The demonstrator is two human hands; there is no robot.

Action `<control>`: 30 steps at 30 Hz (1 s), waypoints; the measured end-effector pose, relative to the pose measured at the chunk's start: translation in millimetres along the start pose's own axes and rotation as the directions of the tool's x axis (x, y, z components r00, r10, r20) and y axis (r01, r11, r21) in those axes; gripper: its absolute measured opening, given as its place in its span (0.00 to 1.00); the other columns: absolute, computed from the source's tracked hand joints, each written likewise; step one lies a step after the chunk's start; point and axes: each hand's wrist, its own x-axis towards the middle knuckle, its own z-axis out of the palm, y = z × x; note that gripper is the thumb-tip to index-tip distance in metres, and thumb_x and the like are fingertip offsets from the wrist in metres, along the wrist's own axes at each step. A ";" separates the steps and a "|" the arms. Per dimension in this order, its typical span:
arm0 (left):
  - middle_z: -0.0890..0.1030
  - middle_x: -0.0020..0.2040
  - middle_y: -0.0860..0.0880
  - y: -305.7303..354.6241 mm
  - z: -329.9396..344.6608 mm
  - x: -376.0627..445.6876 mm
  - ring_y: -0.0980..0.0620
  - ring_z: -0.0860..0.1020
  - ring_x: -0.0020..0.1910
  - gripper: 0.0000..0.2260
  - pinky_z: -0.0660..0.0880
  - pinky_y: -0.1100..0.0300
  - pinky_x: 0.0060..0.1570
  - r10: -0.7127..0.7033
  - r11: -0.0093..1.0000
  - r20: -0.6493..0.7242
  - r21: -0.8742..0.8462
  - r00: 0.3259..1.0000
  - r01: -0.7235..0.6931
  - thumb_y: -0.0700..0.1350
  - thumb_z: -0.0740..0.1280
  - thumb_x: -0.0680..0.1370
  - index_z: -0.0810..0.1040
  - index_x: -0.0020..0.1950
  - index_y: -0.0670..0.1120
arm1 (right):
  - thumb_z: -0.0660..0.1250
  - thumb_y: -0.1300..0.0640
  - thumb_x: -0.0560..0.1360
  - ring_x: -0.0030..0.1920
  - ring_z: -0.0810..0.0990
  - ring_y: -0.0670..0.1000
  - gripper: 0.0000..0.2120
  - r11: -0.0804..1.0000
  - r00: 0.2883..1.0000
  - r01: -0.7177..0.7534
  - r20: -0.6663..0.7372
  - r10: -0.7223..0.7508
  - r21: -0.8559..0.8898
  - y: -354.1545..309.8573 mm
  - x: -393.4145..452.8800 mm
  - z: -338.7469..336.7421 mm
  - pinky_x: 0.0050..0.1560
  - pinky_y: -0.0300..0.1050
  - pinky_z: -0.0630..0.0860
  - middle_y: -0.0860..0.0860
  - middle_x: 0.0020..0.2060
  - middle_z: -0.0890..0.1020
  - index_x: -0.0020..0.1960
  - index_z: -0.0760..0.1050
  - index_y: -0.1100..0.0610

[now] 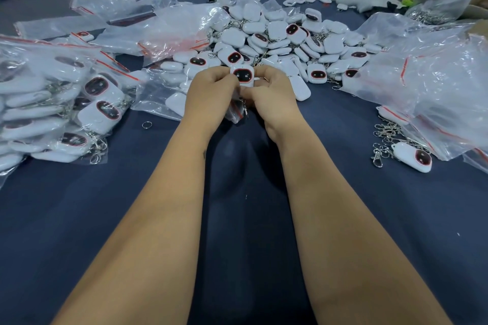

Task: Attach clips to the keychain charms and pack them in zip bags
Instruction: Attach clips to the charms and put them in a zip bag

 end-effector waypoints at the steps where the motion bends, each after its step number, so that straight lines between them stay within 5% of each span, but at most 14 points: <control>1: 0.78 0.27 0.48 -0.6 0.5 -0.1 0.47 0.76 0.24 0.08 0.72 0.59 0.27 0.004 1.000 0.004 0.017 1.000 -0.005 0.42 0.62 0.68 0.77 0.38 0.39 | 0.65 0.75 0.70 0.38 0.82 0.52 0.15 1.000 1.000 0.000 0.003 0.000 0.007 -0.2 -0.1 0.1 0.45 0.46 0.79 0.55 0.36 0.83 0.52 0.76 0.60; 9: 0.78 0.26 0.51 -1.2 2.0 0.9 0.51 0.75 0.23 0.08 0.70 0.64 0.25 0.032 0.997 -0.010 0.072 0.999 -0.031 0.43 0.63 0.69 0.77 0.31 0.49 | 0.64 0.76 0.70 0.40 0.81 0.53 0.17 1.000 1.000 0.001 -0.011 -0.001 0.009 -0.8 1.3 1.4 0.44 0.46 0.78 0.59 0.40 0.83 0.57 0.75 0.67; 18: 0.84 0.39 0.43 -2.9 1.8 2.4 0.49 0.79 0.35 0.11 0.77 0.50 0.42 0.038 0.997 -0.013 0.074 0.999 -0.037 0.48 0.65 0.72 0.81 0.43 0.41 | 0.62 0.69 0.73 0.41 0.81 0.52 0.14 0.999 1.000 0.013 -0.002 -0.013 0.040 1.1 4.8 2.6 0.49 0.49 0.79 0.58 0.44 0.82 0.57 0.77 0.63; 22: 0.78 0.35 0.43 -2.1 0.8 2.9 0.48 0.75 0.34 0.12 0.73 0.53 0.39 0.029 0.997 -0.005 0.072 1.000 -0.028 0.45 0.64 0.70 0.76 0.43 0.36 | 0.61 0.66 0.76 0.46 0.82 0.54 0.12 0.998 1.000 0.004 -0.007 -0.004 0.068 2.3 6.6 1.6 0.57 0.54 0.77 0.58 0.47 0.84 0.56 0.79 0.63; 30: 0.79 0.31 0.53 -1.7 0.9 1.4 0.54 0.76 0.31 0.10 0.73 0.57 0.37 0.041 0.997 -0.010 0.070 0.999 -0.040 0.48 0.64 0.72 0.80 0.39 0.44 | 0.62 0.65 0.76 0.42 0.81 0.51 0.09 0.999 0.999 0.036 -0.007 -0.036 0.040 2.7 6.2 3.7 0.49 0.49 0.79 0.57 0.44 0.83 0.53 0.79 0.60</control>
